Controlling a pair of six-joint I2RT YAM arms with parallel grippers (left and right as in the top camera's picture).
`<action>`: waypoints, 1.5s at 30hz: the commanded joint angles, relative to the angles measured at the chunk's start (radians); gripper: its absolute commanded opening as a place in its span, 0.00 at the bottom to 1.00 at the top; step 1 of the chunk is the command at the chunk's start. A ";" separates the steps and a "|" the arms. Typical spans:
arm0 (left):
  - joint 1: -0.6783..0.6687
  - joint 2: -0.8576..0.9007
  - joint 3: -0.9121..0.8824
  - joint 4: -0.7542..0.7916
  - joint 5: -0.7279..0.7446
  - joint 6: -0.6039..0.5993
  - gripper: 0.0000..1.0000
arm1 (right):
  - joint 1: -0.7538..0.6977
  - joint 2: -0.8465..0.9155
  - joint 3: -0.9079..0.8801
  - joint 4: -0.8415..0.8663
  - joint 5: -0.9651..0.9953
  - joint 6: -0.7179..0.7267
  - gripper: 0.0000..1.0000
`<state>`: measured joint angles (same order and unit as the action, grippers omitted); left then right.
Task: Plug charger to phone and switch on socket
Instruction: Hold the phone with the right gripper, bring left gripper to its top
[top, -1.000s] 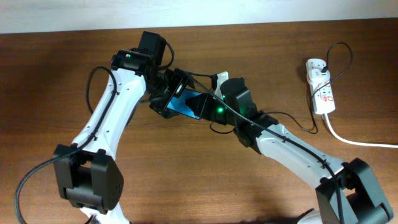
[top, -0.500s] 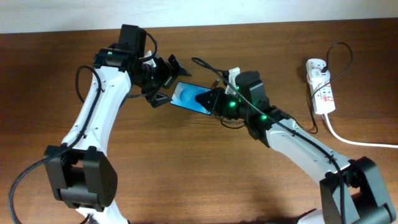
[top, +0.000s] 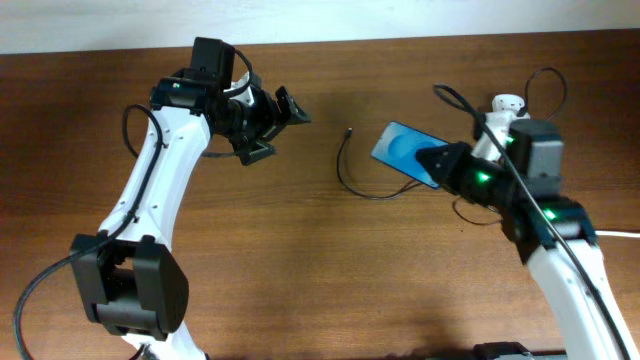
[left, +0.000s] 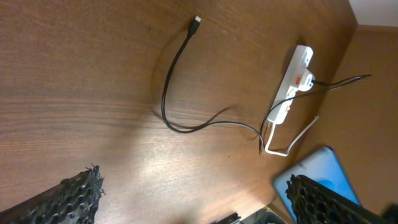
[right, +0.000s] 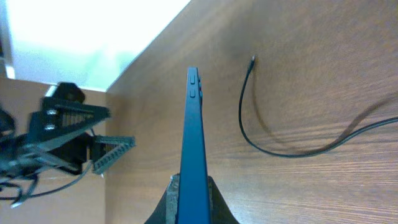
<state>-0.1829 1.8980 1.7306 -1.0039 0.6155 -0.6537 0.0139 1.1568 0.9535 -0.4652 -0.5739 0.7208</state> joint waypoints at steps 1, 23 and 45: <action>0.003 -0.034 0.005 0.001 0.016 0.042 1.00 | -0.022 -0.111 -0.071 0.024 -0.018 -0.019 0.04; 0.001 -0.034 0.005 0.009 -0.009 0.042 1.00 | -0.021 -0.026 -0.366 0.810 0.036 0.380 0.04; -0.005 0.017 0.004 0.139 0.266 0.204 1.00 | 0.069 0.023 -0.366 0.891 0.239 0.389 0.04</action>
<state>-0.1837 1.8980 1.7306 -0.8764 0.8001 -0.5037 0.0433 1.1835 0.5819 0.3977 -0.4507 1.0374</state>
